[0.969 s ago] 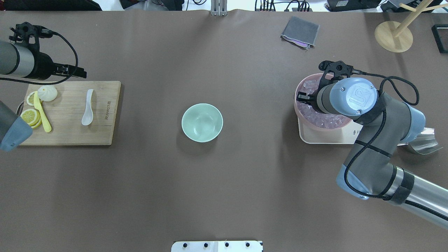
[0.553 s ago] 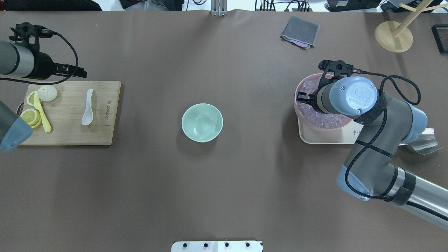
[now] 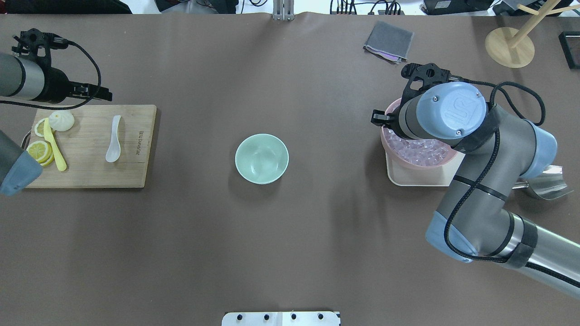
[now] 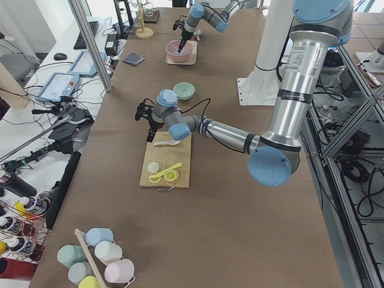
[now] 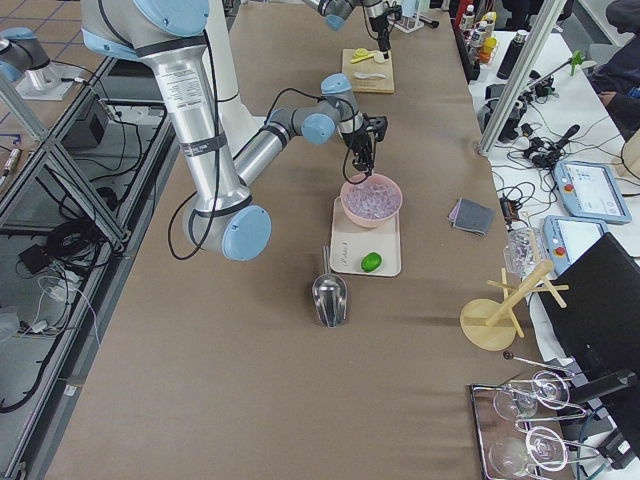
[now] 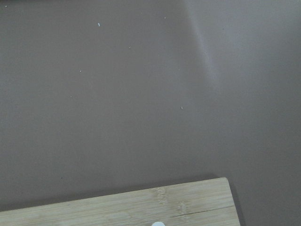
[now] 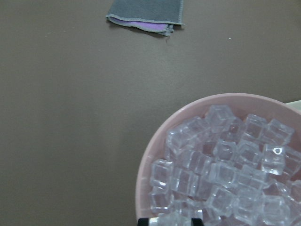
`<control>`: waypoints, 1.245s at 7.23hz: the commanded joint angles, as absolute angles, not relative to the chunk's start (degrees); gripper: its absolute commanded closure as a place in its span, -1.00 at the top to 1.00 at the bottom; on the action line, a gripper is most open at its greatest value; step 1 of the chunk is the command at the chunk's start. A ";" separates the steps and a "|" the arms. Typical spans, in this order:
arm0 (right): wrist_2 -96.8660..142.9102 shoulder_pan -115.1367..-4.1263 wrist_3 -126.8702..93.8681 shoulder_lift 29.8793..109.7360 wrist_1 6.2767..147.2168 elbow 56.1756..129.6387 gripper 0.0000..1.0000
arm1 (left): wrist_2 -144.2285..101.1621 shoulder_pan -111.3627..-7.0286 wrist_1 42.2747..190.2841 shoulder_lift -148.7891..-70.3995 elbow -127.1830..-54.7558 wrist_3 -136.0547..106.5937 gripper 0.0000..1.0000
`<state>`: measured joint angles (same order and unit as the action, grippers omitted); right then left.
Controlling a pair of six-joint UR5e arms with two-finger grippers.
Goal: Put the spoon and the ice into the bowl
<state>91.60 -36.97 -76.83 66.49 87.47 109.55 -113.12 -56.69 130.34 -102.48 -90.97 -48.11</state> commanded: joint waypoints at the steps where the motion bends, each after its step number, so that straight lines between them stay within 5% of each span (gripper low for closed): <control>1: 91.67 -36.30 -76.99 60.23 88.68 107.77 -1.00 | -113.12 -56.69 130.25 -102.48 -90.88 -47.99 0.94; 9: 81.75 -20.76 -83.06 38.95 88.07 85.63 -1.00 | -113.47 -56.69 130.25 -102.48 -88.86 -48.08 0.94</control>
